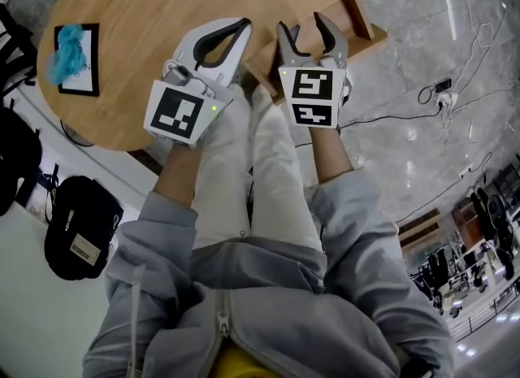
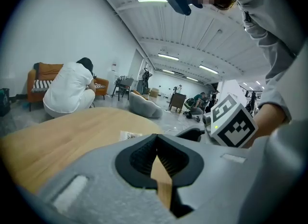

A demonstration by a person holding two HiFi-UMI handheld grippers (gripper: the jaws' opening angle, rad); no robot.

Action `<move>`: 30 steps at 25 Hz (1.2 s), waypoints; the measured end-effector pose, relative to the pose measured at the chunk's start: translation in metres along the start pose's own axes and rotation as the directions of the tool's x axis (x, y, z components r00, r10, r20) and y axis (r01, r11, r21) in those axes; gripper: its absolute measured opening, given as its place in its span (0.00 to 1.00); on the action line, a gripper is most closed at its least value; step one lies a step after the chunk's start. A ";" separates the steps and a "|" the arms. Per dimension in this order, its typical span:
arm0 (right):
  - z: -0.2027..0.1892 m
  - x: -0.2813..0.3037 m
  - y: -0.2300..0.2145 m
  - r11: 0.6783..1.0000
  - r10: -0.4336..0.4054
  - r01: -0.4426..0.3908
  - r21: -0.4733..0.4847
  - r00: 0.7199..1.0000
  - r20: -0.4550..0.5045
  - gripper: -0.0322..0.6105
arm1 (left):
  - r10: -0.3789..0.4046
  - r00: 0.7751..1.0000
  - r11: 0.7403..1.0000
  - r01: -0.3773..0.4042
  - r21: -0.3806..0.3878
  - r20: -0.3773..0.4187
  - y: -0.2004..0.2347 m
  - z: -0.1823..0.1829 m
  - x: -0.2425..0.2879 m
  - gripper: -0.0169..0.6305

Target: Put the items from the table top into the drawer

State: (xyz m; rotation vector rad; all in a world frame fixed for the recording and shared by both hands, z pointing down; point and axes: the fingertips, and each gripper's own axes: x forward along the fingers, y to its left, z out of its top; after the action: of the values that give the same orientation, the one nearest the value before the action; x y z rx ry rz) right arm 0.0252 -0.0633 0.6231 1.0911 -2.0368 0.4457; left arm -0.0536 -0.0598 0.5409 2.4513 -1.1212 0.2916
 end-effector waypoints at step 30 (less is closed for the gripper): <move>0.048 0.135 -0.025 0.846 0.132 -0.270 -0.459 0.941 -0.311 0.47 | 0.043 0.998 0.999 -0.044 -0.022 -0.038 0.052 0.022 0.046 0.03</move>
State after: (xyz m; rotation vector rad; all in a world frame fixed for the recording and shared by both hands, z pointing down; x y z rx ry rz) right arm -0.0226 -0.1815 0.6939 0.4727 -1.8789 0.1410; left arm -0.0632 -0.1312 0.5526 2.3941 -1.1566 0.3339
